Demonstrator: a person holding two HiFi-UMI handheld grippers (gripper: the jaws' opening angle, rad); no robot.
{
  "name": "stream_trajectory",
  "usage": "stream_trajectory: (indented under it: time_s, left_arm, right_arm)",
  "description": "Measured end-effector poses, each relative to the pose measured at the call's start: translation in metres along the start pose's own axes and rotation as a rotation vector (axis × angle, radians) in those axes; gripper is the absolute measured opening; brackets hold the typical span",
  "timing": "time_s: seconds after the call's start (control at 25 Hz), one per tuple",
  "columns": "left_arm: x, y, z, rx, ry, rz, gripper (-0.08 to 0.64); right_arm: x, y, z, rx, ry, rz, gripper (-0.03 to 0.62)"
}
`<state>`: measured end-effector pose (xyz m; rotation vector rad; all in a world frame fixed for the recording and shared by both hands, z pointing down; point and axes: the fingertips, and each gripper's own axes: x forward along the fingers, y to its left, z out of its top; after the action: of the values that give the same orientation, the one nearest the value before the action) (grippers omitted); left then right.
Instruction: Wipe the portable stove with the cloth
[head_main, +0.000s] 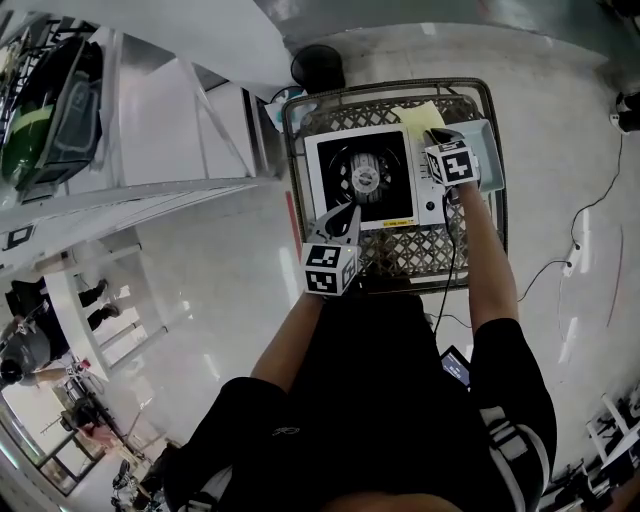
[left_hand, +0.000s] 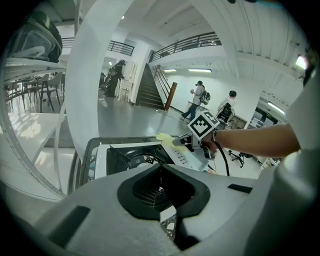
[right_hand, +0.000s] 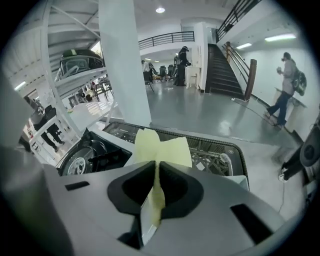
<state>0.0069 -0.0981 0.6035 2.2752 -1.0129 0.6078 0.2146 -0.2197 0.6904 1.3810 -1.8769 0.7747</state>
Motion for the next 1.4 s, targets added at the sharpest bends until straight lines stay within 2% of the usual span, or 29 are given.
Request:
stream_trajectory:
  time_s: [0.28, 1.4]
  left_arm:
    - [-0.004, 0.004, -0.002, -0.038, -0.002, -0.004, 0.021]
    - [-0.012, -0.016, -0.018, -0.032, -0.008, -0.019, 0.021]
  right_arm:
    - [0.002, 0.000, -0.004, 0.124, -0.013, 0.008, 0.025]
    - [-0.029, 0.029, -0.050, 0.120, -0.028, 0.001, 0.025]
